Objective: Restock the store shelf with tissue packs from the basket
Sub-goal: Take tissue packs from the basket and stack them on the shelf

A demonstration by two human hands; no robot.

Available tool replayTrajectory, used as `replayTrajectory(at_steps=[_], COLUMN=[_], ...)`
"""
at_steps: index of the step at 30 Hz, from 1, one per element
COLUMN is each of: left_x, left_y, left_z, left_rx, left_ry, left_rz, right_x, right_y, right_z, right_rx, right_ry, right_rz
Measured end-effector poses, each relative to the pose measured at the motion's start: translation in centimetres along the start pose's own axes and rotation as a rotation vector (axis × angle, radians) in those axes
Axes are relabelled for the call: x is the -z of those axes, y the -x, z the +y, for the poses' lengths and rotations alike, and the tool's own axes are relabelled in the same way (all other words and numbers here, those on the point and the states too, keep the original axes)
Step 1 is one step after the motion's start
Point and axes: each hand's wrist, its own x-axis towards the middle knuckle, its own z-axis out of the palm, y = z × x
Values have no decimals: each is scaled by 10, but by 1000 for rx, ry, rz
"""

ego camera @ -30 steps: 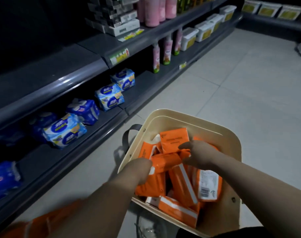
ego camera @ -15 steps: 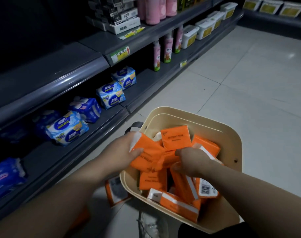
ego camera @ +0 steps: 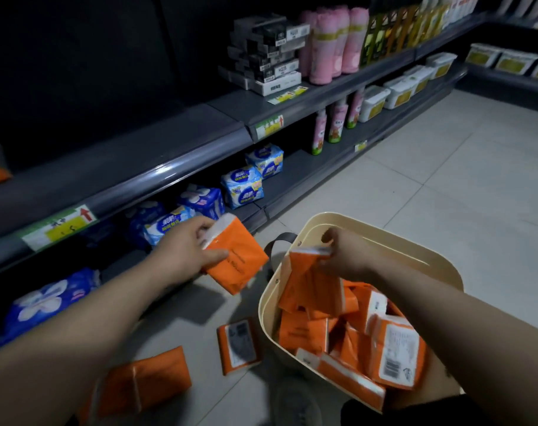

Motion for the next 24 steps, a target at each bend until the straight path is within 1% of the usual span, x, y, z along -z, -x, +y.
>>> replayTrajectory(at_steps=[4, 6, 9, 13, 16, 18, 22, 24], left_x=[44, 65, 94, 136, 160, 174, 199, 211], left_y=[6, 12, 21, 35, 46, 53, 63, 66], left_z=[-10, -18, -30, -45, -52, -58, -65, -67], left_rx=[71, 97, 113, 66, 90, 132, 201, 249], left_ry=[-16, 13, 76, 182, 195, 166, 138, 153], left_rz=[93, 149, 238, 334, 345, 385, 520, 561], right_x=[15, 20, 22, 21, 19, 17, 11, 6], right_y=[2, 3, 5, 3, -2, -4, -5, -8], right_z=[-46, -75, -114, -164, -198, -222, -263, -278], right_rx=[32, 77, 115, 174, 187, 204, 321, 359], right_ry=[-307, -466, -731, -935, -961, -945, -822, -770], right_rz=[142, 197, 212, 205, 217, 238, 285, 296])
